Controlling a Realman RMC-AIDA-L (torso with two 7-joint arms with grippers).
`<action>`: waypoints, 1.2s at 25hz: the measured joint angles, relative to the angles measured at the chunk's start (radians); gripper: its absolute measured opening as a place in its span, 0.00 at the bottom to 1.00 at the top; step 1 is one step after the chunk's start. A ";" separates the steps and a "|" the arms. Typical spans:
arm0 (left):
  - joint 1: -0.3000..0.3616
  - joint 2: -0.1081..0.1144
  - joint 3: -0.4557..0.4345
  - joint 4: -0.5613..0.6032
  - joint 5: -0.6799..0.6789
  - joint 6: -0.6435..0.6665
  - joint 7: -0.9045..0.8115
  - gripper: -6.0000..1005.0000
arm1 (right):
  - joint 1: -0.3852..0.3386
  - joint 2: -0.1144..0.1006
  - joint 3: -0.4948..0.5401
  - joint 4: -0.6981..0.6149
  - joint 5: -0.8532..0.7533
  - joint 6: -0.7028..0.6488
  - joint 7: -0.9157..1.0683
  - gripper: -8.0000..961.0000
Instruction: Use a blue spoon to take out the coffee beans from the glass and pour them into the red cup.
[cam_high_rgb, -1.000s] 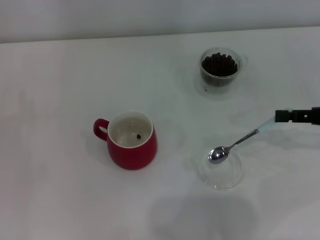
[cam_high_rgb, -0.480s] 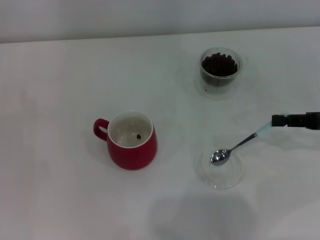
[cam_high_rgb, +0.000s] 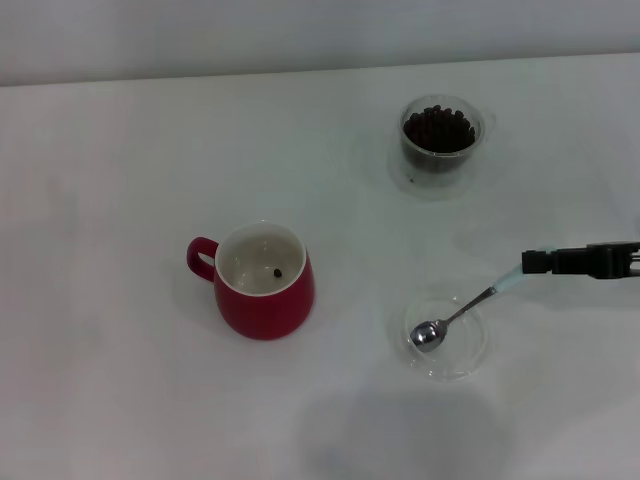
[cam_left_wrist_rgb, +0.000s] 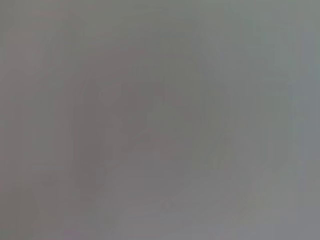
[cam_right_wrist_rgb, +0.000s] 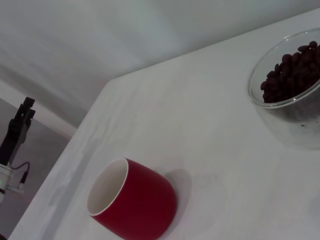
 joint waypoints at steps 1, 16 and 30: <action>0.000 0.000 0.000 0.000 0.000 0.000 0.000 0.71 | -0.001 0.001 0.000 0.000 0.000 0.000 0.000 0.27; -0.002 0.000 0.000 0.000 0.000 0.000 0.001 0.71 | -0.005 0.011 0.000 -0.001 -0.001 0.025 0.006 0.28; -0.003 0.000 0.000 0.000 0.002 0.000 0.001 0.71 | -0.013 0.018 0.000 -0.001 -0.001 0.066 0.006 0.29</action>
